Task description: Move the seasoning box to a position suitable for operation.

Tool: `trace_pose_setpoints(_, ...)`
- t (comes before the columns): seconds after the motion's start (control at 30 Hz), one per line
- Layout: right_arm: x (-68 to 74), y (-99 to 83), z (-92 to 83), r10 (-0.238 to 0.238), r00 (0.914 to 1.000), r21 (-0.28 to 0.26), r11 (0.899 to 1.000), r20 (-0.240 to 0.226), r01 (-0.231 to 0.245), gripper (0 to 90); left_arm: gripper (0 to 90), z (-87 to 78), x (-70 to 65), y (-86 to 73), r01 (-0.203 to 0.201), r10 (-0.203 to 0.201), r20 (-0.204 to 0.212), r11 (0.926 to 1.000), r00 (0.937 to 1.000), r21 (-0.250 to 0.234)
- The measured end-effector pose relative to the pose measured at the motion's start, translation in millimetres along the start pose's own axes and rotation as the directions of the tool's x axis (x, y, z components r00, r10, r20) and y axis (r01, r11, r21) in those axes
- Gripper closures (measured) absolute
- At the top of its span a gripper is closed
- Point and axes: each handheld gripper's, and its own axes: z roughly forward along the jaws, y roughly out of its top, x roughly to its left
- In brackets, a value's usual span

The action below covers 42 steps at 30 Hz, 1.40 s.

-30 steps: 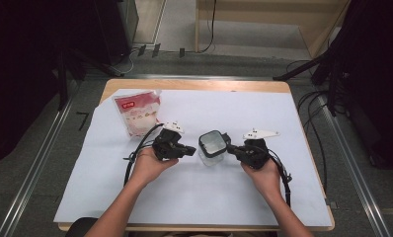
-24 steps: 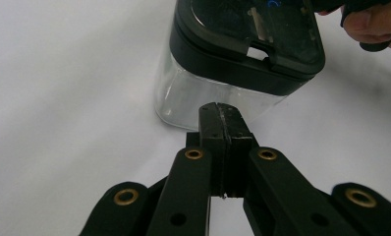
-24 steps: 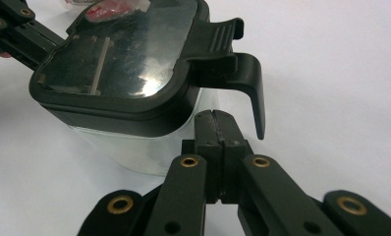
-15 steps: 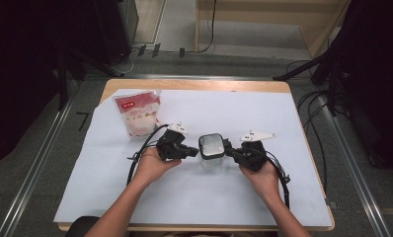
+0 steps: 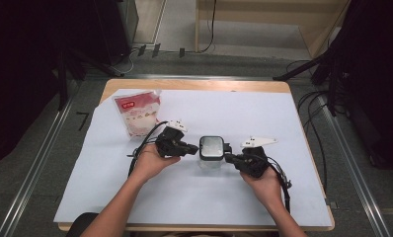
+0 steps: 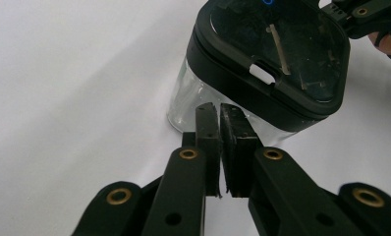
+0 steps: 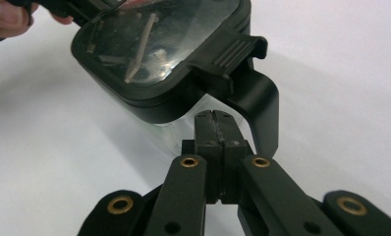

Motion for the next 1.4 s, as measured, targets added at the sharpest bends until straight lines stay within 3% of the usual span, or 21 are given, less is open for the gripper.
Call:
trace_pose_setpoints(0.13, -2.0, 1.2, -6.9, -0.006, 1.0, -0.002, 1.0, 0.007, 0.006, 90.0, 76.3, -11.4, 1.0, -1.7, -0.031, 0.031, 0.002, 0.9985, 0.9995, -0.046)
trace_pose_setpoints(0.17, -4.7, 1.5, -12.5, -0.002, 1.0, -0.007, 1.0, 0.006, 0.002, 90.0, 67.1, -14.2, 1.6, -2.0, -0.031, 0.031, 0.009, 0.9976, 0.9995, -0.062)
trace_pose_setpoints(0.2, -4.7, 1.5, -12.5, -0.002, 1.0, -0.007, 1.0, 0.006, 0.002, 90.0, 67.1, -16.6, 1.9, -1.3, -0.033, 0.034, 0.015, 0.9978, 0.9993, -0.057)
trace_pose_setpoints(0.23, -6.1, 1.6, -15.2, 0.003, 1.0, -0.006, 1.0, 0.008, -0.003, 90.0, 64.0, -18.1, 1.4, -0.6, -0.046, 0.046, 0.007, 0.9975, 0.9989, -0.053)
trace_pose_setpoints(0.27, -7.6, 1.8, -17.9, 0.005, 0.9999, -0.006, 1.0, 0.011, -0.005, 90.0, 55.2, -19.5, 0.6, 0.0, -0.061, 0.061, 0.005, 0.9967, 0.9981, -0.054)
trace_pose_setpoints(0.3, -9.3, 1.8, -20.4, 0.001, 0.9998, -0.011, 1.0, 0.019, -0.001, 90.0, 55.2, -21.1, -0.7, 0.3, -0.072, 0.072, -0.006, 0.9953, 0.9974, -0.064)
trace_pose_setpoints(0.33, -11.0, 1.9, -22.7, 0.004, 0.9998, -0.012, 1.0, 0.021, -0.003, 90.0, 51.3, -22.4, -1.4, 0.7, -0.066, 0.067, 0.004, 0.9949, 0.9977, -0.076)
trace_pose_setpoints(0.37, -14.1, 1.9, -25.8, 0.01, 0.9995, -0.016, 1.0, 0.03, -0.01, 90.0, 43.8, -23.6, -0.6, 2.2, -0.059, 0.063, 0.054, 0.9957, 0.9966, -0.072)
trace_pose_setpoints(0.53, -18.6, 3.3, -26.1, 0.015, 0.9993, -0.019, 1.0, 0.033, -0.015, 90.0, 28.5, -20.4, -3.2, 3.9, -0.083, 0.088, 0.061, 0.9937, 0.9942, -0.075)
trace_pose_setpoints(0.57, -20.6, 4.0, -23.9, 0.017, 0.9993, -0.018, 1.0, 0.032, -0.017, 90.0, 24.8, -19.2, -4.1, 4.7, -0.087, 0.094, 0.079, 0.9925, 0.9925, -0.085)
trace_pose_setpoints(0.73, -22.6, 5.3, -16.1, 0.027, 0.9993, 0.003, 1.0, 0.024, -0.028, 90.0, 22.8, -13.9, -2.6, 6.3, -0.096, 0.104, 0.109, 0.9924, 0.9886, -0.078)
trace_pose_setpoints(0.93, -23.9, 7.0, -11.9, 0.034, 0.9991, 0.009, 0.999, 0.026, -0.035, 90.0, 16.2, -5.6, -5.2, 8.8, -0.119, 0.125, 0.095, 0.9908, 0.9876, -0.064)
trace_pose_setpoints(1.4, -23.5, 7.4, -11.1, 0.027, 0.9991, 0.003, 1.0, 0.033, -0.027, 90.0, 14.6, 23.8, -8.5, 13.2, -0.169, 0.17, 0.081, 0.9855, 0.9822, -0.018)
